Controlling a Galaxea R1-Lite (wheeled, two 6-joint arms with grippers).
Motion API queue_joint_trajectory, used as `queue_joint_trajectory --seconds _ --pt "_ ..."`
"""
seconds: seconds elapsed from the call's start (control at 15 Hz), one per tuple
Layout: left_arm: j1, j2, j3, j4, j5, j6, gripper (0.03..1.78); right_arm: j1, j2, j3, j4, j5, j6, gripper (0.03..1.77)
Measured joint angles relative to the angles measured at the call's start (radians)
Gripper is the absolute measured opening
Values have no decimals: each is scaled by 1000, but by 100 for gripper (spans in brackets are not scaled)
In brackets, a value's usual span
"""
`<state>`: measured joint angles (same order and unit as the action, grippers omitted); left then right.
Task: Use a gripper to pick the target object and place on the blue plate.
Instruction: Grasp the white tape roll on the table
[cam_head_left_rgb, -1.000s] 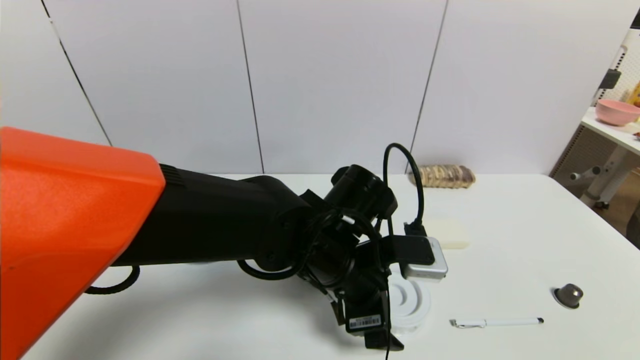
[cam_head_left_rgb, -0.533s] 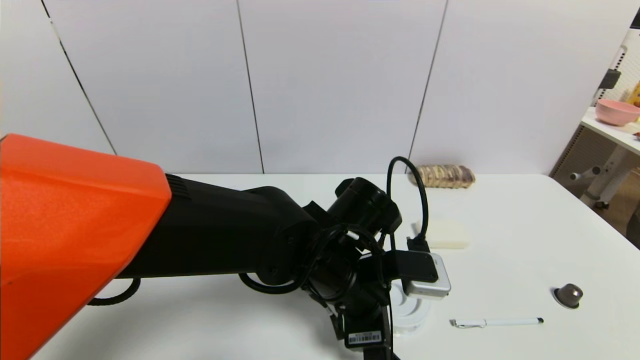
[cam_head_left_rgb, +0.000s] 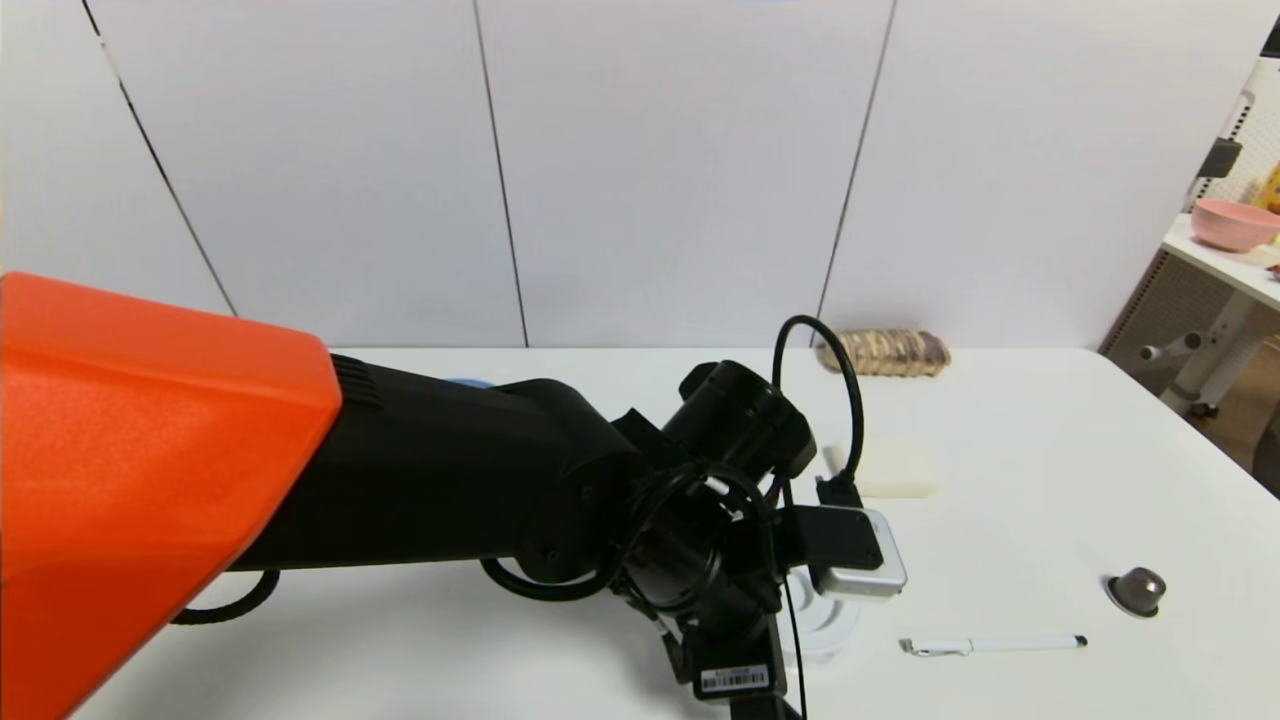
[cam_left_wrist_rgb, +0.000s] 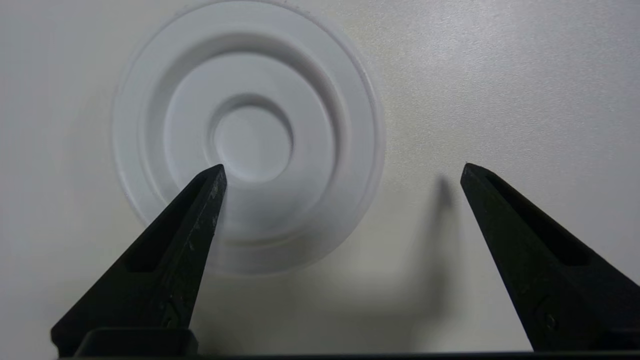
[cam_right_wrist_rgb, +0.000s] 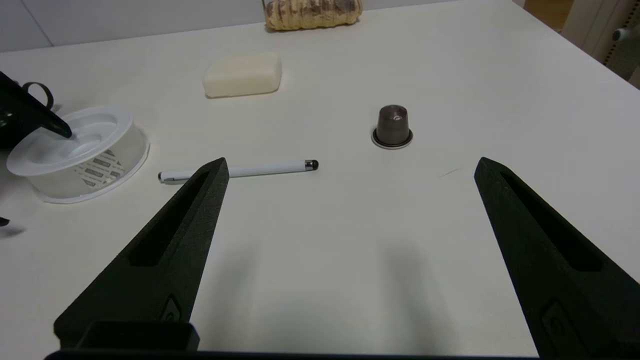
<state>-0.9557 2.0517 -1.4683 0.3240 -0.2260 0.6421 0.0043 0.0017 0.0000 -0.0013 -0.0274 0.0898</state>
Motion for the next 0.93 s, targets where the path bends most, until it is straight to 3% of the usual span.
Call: queue_joint_trajectory --seconds 0.93 --pt "-53 6 -21 -3 18 -57 169 0 0 0 0 0 0 170"
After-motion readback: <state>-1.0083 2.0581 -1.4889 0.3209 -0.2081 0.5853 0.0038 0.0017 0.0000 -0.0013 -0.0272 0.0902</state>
